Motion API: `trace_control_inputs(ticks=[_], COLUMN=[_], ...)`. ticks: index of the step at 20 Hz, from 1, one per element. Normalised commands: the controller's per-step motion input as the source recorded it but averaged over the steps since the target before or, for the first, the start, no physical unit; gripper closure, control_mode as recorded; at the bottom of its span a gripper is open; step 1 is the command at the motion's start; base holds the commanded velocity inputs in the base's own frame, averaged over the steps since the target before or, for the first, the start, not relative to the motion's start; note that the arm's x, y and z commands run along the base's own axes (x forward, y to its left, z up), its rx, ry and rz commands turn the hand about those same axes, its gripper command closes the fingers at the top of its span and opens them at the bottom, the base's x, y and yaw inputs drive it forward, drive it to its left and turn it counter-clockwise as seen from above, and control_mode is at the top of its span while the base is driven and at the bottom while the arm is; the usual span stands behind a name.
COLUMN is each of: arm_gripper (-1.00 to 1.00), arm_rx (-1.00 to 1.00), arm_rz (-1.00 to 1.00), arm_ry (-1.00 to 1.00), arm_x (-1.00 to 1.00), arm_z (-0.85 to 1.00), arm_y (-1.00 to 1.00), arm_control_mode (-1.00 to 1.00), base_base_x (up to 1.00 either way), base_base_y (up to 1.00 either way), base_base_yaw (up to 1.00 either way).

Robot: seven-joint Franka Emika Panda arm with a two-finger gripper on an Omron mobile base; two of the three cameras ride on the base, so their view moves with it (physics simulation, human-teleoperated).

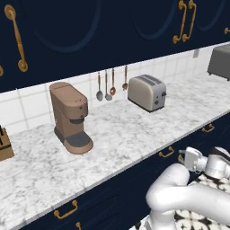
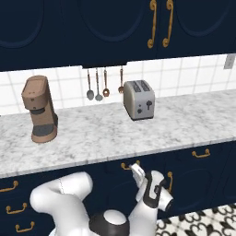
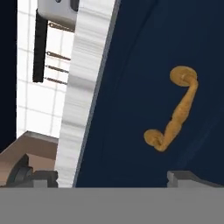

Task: Take a straw from the drawer in front and place it inside the glass cup on the dining counter.

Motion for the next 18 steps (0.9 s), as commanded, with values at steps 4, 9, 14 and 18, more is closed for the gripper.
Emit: trace_control_inputs(ticks=[4, 9, 14, 18], arm_gripper=[-1.0, -1.0, -1.0, -1.0], arm_rx=[0.05, 0.0, 0.0, 0.0], arm_rz=[0.0, 0.0, 0.0, -0.01], arm_ry=[-0.03, 0.07, 0.09, 0.01], arm_x=[0.37, 0.46, 0.38, 0.35], arm_z=[-0.29, -0.32, -0.44, -0.31], arm_y=[0.0, 0.0, 0.0, 0.0], arm_control_mode=[-1.0, -1.0, -1.0, -1.0], base_base_x=[0.0, 0.0, 0.0, 0.0], base_base_y=[0.0, 0.0, 0.0, 0.0], base_base_yaw=[0.0, 0.0, 0.0, 0.0])
